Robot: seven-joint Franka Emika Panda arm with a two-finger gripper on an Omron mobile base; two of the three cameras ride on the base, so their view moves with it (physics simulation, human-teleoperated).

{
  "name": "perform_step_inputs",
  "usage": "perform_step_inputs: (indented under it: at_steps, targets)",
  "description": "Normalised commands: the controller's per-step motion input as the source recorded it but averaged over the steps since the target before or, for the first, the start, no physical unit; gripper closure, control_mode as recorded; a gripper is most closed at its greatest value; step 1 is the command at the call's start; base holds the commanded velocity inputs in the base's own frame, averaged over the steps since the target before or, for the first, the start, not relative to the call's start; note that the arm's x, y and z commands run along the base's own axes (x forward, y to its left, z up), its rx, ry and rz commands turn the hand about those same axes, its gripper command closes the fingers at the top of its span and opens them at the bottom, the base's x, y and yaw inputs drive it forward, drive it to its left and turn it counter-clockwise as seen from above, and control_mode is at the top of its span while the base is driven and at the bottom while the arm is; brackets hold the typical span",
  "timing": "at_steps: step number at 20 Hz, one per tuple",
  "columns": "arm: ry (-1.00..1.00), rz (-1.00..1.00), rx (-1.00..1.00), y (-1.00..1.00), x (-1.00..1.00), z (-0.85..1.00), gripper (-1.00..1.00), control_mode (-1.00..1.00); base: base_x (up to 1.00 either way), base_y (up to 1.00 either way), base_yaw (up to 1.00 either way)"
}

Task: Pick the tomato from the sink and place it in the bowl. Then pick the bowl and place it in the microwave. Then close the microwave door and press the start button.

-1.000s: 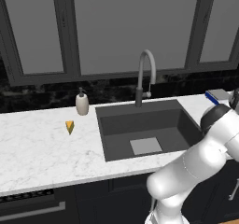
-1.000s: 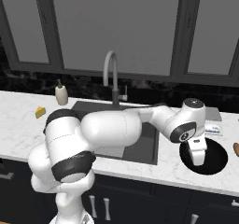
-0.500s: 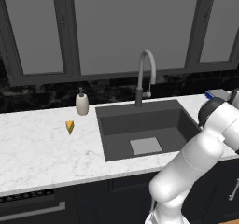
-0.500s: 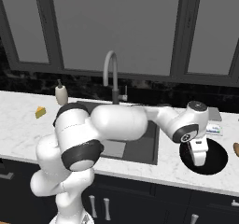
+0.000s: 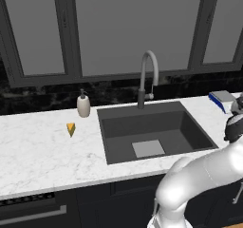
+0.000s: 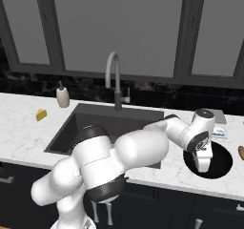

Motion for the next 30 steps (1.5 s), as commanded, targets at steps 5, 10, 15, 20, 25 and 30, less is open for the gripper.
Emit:
perform_step_inputs:
  at_steps: [5,10,15,20,25,30]
  targets:
    - [0.05,0.00,0.00,0.02,0.20,-0.45,-1.00,-1.00,0.00,0.00,0.00]
    - [0.01,0.00,0.00,0.00,0.14,-0.24,-1.00,-1.00,0.00,0.00,0.00]
    - [-0.02,0.00,0.00,0.00,0.00,0.20,-1.00,-1.00,0.00,0.00,0.00]
    - [-0.01,0.00,0.00,0.25,0.20,0.40,-1.00,-1.00,0.00,0.00,0.00]
    - [0.08,0.00,-0.02,0.39,0.40,0.26,-1.00,-1.00,0.00,0.00,0.00]
    - [0.25,0.03,0.00,0.12,0.45,0.01,-1.00,-1.00,0.00,0.00,0.00]
